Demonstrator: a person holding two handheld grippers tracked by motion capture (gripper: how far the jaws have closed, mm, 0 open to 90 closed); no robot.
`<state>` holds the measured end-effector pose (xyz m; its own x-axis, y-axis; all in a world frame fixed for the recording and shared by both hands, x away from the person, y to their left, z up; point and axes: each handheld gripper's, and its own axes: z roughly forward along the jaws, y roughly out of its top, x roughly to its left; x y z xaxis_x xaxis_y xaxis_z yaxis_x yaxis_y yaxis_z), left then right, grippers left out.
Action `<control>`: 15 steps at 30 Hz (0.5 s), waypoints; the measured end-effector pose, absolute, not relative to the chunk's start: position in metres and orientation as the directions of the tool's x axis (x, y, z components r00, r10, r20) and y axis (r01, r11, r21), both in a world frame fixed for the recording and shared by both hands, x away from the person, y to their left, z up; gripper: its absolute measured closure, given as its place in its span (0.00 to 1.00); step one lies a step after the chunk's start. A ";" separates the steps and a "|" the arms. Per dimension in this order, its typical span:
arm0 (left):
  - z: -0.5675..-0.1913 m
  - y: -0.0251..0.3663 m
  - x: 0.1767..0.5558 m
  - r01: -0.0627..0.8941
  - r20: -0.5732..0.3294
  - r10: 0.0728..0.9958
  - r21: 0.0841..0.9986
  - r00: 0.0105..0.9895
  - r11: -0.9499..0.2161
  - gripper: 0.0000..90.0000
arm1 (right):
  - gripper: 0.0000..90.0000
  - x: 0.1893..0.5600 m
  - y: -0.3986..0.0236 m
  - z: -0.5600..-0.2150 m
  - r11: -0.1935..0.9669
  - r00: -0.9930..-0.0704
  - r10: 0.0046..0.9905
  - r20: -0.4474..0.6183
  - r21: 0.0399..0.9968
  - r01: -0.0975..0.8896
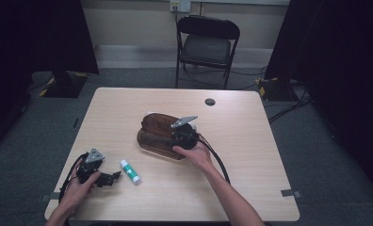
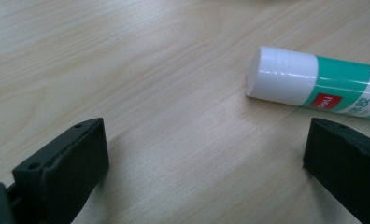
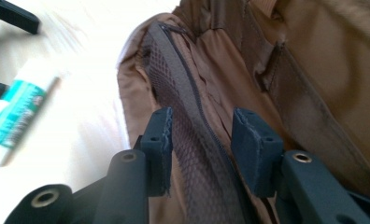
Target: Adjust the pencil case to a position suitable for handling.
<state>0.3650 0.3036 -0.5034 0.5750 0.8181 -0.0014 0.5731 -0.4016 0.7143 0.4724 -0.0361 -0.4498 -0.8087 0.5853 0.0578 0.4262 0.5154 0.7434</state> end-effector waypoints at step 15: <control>-0.503 0.304 0.365 0.573 -0.001 0.818 0.714 0.575 -0.402 0.00 | 0.62 0.481 -0.028 -0.468 0.547 -0.810 0.584 0.040 0.718 0.430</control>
